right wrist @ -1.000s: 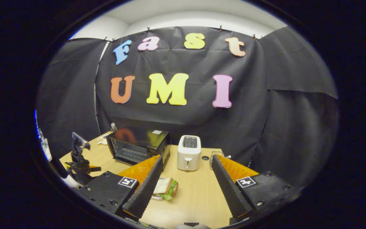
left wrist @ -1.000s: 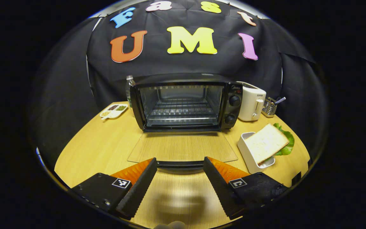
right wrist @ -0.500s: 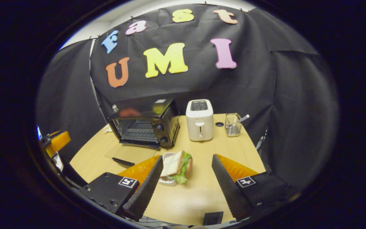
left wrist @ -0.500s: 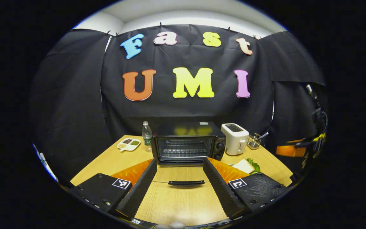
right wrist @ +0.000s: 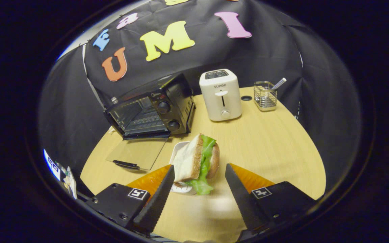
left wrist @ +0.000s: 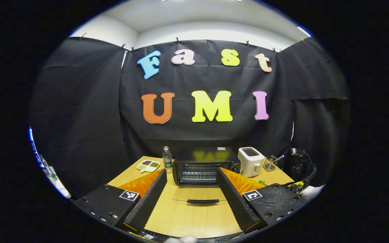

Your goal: Open the electric oven with the left hand, put the food in, and close the electric oven.

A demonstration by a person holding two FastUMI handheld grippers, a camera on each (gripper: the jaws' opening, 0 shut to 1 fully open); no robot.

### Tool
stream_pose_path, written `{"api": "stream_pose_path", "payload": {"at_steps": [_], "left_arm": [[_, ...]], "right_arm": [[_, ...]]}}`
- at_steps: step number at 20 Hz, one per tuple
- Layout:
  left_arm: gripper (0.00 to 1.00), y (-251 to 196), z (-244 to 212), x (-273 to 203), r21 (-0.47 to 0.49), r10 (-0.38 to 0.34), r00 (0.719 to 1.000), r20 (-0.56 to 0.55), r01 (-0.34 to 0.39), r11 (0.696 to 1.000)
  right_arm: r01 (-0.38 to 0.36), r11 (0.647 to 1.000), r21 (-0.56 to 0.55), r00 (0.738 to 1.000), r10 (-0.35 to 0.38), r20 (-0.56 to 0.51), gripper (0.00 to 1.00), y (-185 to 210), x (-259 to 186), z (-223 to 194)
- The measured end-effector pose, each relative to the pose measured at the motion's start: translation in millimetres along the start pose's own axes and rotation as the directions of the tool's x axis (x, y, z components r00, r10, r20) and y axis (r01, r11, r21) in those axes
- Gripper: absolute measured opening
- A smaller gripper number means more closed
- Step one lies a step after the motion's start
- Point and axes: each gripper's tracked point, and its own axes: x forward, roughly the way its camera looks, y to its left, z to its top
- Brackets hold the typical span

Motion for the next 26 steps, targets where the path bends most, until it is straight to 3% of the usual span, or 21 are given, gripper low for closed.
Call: {"api": "stream_pose_path", "payload": {"at_steps": [1,5,6,7,8,9,10,12,13,15,16,19,20,26], "left_arm": [[0.96,-1.4,-0.1,0.9,0.002,0.001,1.000,-0.009,-0.001,1.000],[0.96,-0.7,0.9,2.9,0.003,0.028,0.999,-0.029,-0.028,1.000],[0.96,-0.4,1.5,4.7,0.002,0.034,0.999,-0.033,-0.034,0.999],[0.96,-0.2,1.1,6.2,-0.004,0.040,0.999,-0.036,-0.041,0.999],[0.96,-0.8,2.2,8.4,-0.009,0.046,0.998,-0.038,-0.047,0.999],[0.96,-0.8,1.8,9.3,-0.010,0.054,0.998,-0.039,-0.054,0.998],[0.96,-2.0,2.3,10.1,-0.010,0.059,0.997,-0.040,-0.060,0.998],[0.96,-5.8,0.8,14.5,-0.014,0.066,0.997,-0.045,-0.067,0.998],[0.96,-8.2,-0.3,15.2,-0.013,0.068,0.996,-0.049,-0.069,0.998],[0.96,-11.3,-1.0,17.5,-0.013,0.077,0.996,-0.055,-0.078,0.997],[0.96,-13.7,-0.3,18.8,-0.012,0.082,0.995,-0.049,-0.083,0.997],[0.96,-15.2,-0.6,21.2,-0.003,0.117,0.992,-0.049,-0.117,0.993],[0.96,-15.3,-1.4,20.6,-0.002,0.129,0.990,-0.050,-0.129,0.992],[0.96,-8.8,-8.9,14.2,0.023,0.175,0.983,-0.057,-0.174,0.984]], "right_arm": [[-0.012,1.000,0.023,1.000,0.012,0.001,0.96,-0.9,8.6,4.0],[-0.055,0.992,0.115,0.998,0.058,-0.022,0.94,-1.9,34.4,12.8],[-0.065,0.990,0.128,0.997,0.069,-0.028,0.80,-3.4,38.4,14.7],[-0.073,0.988,0.135,0.996,0.079,-0.038,0.91,-2.9,41.1,14.0],[-0.091,0.985,0.145,0.994,0.098,-0.043,0.71,0.2,42.0,15.4],[-0.092,0.985,0.143,0.994,0.100,-0.054,0.67,-0.1,42.8,14.1],[-0.098,0.985,0.144,0.993,0.107,-0.055,0.73,-1.0,42.8,14.0],[-0.122,0.978,0.169,0.988,0.136,-0.076,0.58,1.4,42.4,13.4],[-0.129,0.976,0.174,0.985,0.146,-0.090,0.64,0.8,41.5,13.9],[-0.146,0.973,0.179,0.979,0.168,-0.116,0.54,2.6,37.4,14.4],[-0.157,0.973,0.172,0.975,0.180,-0.128,0.39,3.9,37.7,16.1],[-0.181,0.969,0.166,0.968,0.206,-0.144,0.32,7.6,36.0,19.6],[-0.185,0.970,0.158,0.969,0.207,-0.137,0.39,8.7,36.0,23.3],[-0.232,0.961,0.148,0.971,0.239,-0.024,0.38,36.3,0.1,66.8]]}}
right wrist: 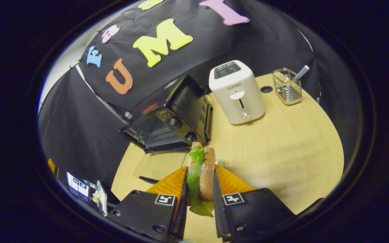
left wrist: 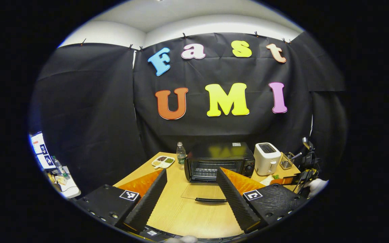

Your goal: Open the electric oven with the left hand, put the food in, and close the electric oven.

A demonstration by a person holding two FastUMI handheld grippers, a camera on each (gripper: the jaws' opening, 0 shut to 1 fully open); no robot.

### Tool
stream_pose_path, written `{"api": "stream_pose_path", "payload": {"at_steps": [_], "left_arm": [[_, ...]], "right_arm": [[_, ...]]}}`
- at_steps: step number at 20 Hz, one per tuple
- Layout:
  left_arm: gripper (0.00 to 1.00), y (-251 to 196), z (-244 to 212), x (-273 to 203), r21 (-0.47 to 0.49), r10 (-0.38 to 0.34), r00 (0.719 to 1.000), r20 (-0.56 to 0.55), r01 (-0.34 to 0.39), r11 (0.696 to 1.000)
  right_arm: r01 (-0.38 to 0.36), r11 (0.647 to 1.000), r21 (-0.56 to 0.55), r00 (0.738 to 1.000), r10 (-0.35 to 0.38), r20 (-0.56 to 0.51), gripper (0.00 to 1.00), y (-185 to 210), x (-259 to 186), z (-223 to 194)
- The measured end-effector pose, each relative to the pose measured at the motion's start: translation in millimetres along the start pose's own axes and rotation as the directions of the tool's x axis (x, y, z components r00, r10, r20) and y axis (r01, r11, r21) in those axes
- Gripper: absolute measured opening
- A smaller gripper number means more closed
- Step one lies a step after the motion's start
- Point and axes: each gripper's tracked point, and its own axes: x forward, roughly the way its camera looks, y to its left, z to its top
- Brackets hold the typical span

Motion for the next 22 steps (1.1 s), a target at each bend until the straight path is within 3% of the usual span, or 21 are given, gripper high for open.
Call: {"api": "stream_pose_path", "payload": {"at_steps": [5,9,10,11,14,15,16,22], "left_arm": [[0.96,5.8,-11.9,-2.8,0.006,-0.074,0.997,-0.007,0.074,0.997],[0.96,11.9,-28.4,-4.7,0.038,-0.182,0.983,-0.031,0.183,0.982],[0.96,15.7,-30.6,-5.9,0.046,-0.207,0.978,-0.028,0.209,0.977],[0.96,21.1,-36.1,-6.5,0.055,-0.221,0.975,-0.036,0.223,0.973],[0.96,37.6,-46.2,-11.1,0.054,-0.249,0.968,-0.045,0.251,0.967],[0.96,40.4,-45.7,-13.5,0.053,-0.259,0.965,-0.034,0.261,0.964],[0.96,40.8,-45.5,-16.9,0.051,-0.273,0.962,-0.023,0.274,0.961],[0.96,50.3,-49.4,-20.3,0.031,-0.305,0.952,-0.002,0.305,0.952]], "right_arm": [[-0.053,0.993,0.106,0.980,0.031,0.195,0.37,69.7,-17.7,28.9],[-0.080,0.974,0.214,0.949,0.009,0.314,0.38,118.9,3.2,14.5],[-0.089,0.965,0.248,0.941,0.000,0.337,0.29,129.1,13.4,5.6],[-0.095,0.953,0.288,0.934,-0.015,0.358,0.38,136.7,23.4,-3.5],[-0.130,0.907,0.400,0.914,-0.046,0.403,0.38,157.6,55.5,-24.6],[-0.134,0.893,0.431,0.909,-0.062,0.413,0.28,162.6,63.6,-27.2],[-0.135,0.882,0.452,0.907,-0.073,0.415,0.38,165.8,75.9,-31.6],[-0.138,0.821,0.554,0.885,-0.150,0.442,0.37,182.7,141.2,-30.1]]}}
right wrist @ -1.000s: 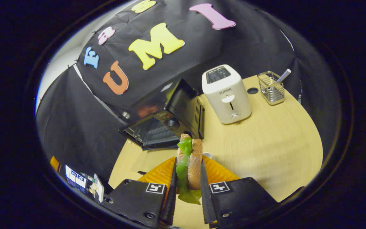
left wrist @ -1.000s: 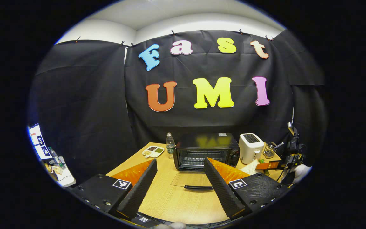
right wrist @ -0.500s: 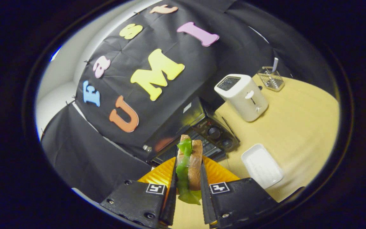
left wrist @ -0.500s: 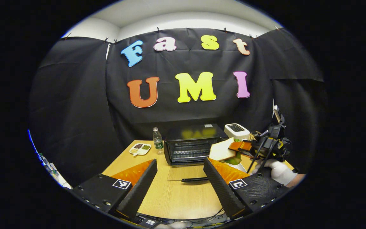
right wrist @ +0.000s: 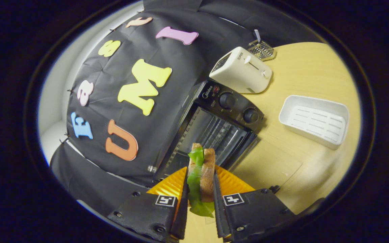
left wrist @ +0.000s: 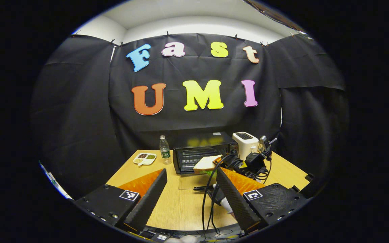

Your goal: Open the electric oven with the left hand, put the food in, and close the electric oven.

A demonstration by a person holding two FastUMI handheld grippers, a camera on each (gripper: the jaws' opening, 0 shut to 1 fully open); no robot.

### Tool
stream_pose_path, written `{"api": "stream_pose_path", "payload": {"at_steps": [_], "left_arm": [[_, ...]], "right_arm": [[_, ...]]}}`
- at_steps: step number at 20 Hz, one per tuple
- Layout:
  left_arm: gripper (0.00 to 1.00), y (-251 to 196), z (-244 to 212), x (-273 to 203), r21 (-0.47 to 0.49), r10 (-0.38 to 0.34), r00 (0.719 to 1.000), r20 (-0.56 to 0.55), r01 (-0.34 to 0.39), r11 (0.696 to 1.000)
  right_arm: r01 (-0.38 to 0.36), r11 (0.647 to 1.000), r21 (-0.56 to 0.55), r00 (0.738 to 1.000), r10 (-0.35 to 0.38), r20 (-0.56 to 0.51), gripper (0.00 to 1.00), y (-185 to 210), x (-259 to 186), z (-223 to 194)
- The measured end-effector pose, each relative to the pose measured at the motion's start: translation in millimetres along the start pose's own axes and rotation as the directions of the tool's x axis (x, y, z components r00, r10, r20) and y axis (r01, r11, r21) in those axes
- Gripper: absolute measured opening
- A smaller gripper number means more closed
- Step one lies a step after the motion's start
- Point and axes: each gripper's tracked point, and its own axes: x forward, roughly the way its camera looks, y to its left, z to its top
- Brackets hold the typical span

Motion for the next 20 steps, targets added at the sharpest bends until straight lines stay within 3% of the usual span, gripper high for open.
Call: {"api": "stream_pose_path", "payload": {"at_steps": [6,12,16,20], "left_arm": [[0.96,28.0,-4.9,3.5,0.003,0.045,0.999,-0.023,-0.045,0.999],[0.96,49.7,-11.7,10.3,0.035,0.065,0.997,-0.049,-0.064,0.997],[0.96,58.5,-13.0,16.6,0.044,0.062,0.996,-0.060,-0.059,0.997],[0.96,63.9,-13.0,19.0,0.041,0.059,0.996,-0.063,-0.057,0.998]], "right_arm": [[0.035,0.996,0.078,0.999,-0.036,0.012,0.37,0.9,53.9,-24.5],[0.061,0.980,0.187,0.995,-0.075,0.068,0.37,-5.1,99.5,-17.7],[0.087,0.978,0.189,0.990,-0.105,0.089,0.37,-3.3,129.1,-14.6],[0.132,0.989,0.070,0.984,-0.139,0.110,0.45,-6.5,140.8,-10.7]]}}
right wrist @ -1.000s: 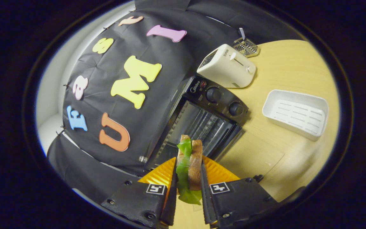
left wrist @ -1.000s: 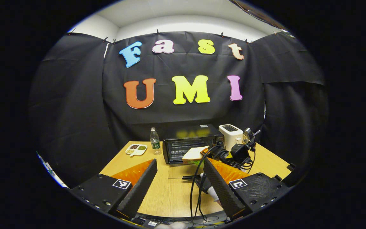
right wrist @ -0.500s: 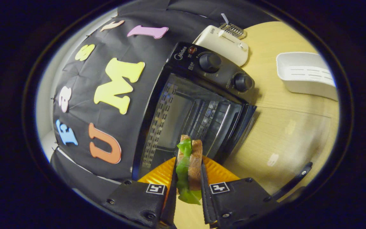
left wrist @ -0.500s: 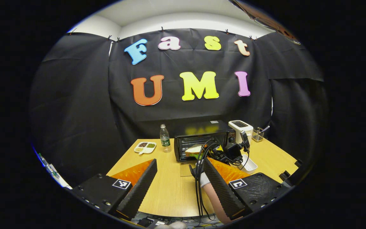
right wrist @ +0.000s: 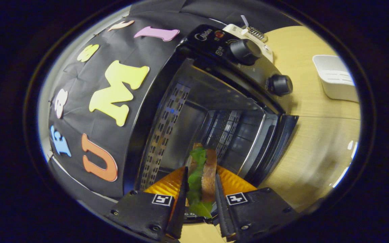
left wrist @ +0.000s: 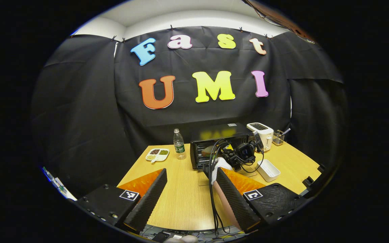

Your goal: Open the electric oven with the left hand, put the food in, and close the electric oven.

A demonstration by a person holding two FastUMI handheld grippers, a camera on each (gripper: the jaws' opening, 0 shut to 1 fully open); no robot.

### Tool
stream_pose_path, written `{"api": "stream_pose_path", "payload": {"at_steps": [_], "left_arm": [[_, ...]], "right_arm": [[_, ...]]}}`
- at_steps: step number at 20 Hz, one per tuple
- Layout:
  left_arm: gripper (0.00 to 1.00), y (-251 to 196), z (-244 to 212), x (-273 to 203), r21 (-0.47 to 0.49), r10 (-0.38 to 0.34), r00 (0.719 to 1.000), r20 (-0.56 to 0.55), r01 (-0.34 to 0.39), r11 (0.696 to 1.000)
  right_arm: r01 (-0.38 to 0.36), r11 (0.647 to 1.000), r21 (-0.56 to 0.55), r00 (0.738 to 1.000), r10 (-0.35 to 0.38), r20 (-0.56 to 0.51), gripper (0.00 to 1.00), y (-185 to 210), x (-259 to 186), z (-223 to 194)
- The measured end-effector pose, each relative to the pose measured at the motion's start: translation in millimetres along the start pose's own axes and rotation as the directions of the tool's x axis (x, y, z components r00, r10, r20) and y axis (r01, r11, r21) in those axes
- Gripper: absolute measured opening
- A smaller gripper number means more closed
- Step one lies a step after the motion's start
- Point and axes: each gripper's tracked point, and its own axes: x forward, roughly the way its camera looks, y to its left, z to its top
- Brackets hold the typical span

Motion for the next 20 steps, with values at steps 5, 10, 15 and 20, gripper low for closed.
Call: {"api": "stream_pose_path", "payload": {"at_steps": [5,10,15,20], "left_arm": [[0.96,1.8,3.8,2.4,-0.026,-0.001,1.000,0.005,0.001,1.000],[0.96,7.0,16.1,4.0,-0.052,0.013,0.999,0.035,-0.011,0.999],[0.96,8.0,27.3,-1.1,-0.054,0.030,0.997,0.073,-0.026,0.998],[0.96,1.5,29.9,-3.3,-0.050,0.042,0.995,0.094,-0.038,0.998]], "right_arm": [[0.085,0.970,-0.227,0.996,-0.079,0.034,0.67,-7.8,-11.3,20.7],[0.074,0.933,-0.352,0.997,-0.080,-0.002,0.99,-9.5,-50.6,38.9],[0.028,0.863,-0.505,0.998,-0.056,-0.041,0.88,-5.8,-127.8,81.7],[-0.043,0.650,-0.759,0.999,0.026,-0.035,1.00,11.6,-212.2,152.0]]}}
